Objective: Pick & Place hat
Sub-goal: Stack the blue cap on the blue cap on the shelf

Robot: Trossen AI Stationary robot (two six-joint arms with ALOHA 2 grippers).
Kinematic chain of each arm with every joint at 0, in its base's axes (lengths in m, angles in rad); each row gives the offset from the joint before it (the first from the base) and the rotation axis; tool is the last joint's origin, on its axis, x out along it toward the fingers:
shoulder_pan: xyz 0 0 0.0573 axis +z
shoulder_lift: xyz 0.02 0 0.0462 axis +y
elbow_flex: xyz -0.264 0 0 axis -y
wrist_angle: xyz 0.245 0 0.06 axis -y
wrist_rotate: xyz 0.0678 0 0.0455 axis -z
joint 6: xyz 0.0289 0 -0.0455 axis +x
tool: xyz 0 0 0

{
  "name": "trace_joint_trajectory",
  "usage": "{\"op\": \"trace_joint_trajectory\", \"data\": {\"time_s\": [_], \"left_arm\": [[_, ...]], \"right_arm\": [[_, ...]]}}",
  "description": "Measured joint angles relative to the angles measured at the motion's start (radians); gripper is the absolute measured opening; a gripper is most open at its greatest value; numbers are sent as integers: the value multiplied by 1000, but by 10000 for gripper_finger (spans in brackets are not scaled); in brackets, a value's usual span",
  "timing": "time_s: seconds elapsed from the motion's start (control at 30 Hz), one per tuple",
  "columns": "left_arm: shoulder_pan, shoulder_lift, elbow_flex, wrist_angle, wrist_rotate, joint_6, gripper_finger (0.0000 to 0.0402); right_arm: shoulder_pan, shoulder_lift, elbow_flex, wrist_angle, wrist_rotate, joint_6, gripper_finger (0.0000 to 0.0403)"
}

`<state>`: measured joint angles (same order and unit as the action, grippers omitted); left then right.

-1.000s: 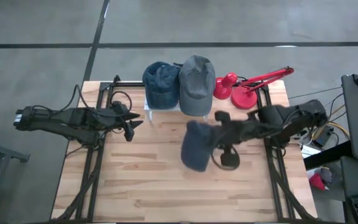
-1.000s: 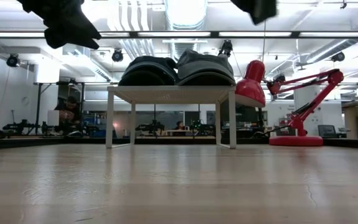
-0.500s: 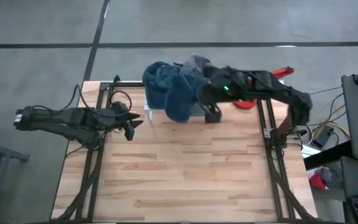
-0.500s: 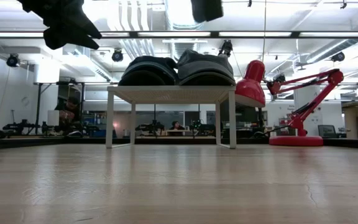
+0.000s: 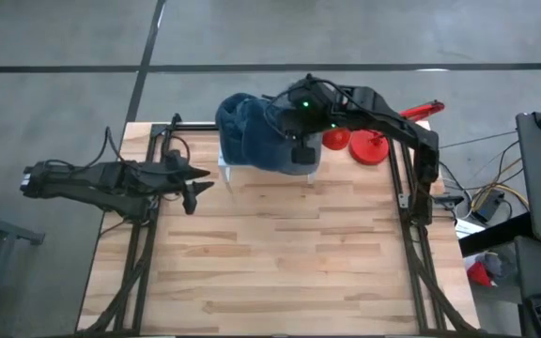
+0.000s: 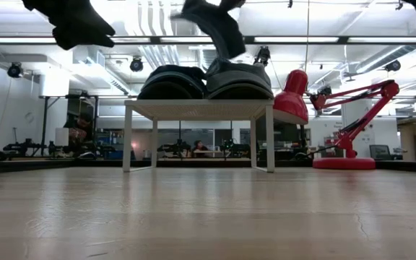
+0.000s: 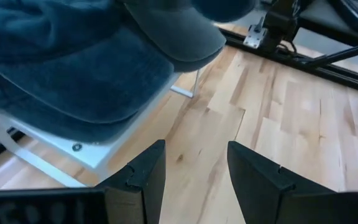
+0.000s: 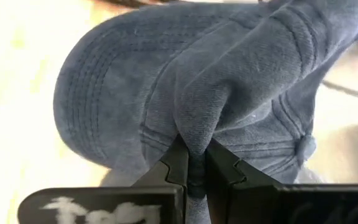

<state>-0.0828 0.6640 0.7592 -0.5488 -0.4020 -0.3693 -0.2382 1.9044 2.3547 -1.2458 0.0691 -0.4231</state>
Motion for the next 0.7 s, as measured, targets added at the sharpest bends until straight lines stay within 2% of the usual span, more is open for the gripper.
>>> {"op": "trace_joint_trajectory", "data": {"time_s": [0.2,0.33,0.47,0.7], "left_arm": [[2,-58,-42,65,-3,75,165],[2,-60,-48,246,-2,226,165],[1,-57,-36,455,10,303,165],[1,-38,16,657,198,418,165]], "right_arm": [[0,-11,2,55,-50,-4,17],[-1,-13,2,86,-127,-4,17],[14,-13,2,82,-189,-4,17],[76,-10,2,82,-229,-56,17]]}}
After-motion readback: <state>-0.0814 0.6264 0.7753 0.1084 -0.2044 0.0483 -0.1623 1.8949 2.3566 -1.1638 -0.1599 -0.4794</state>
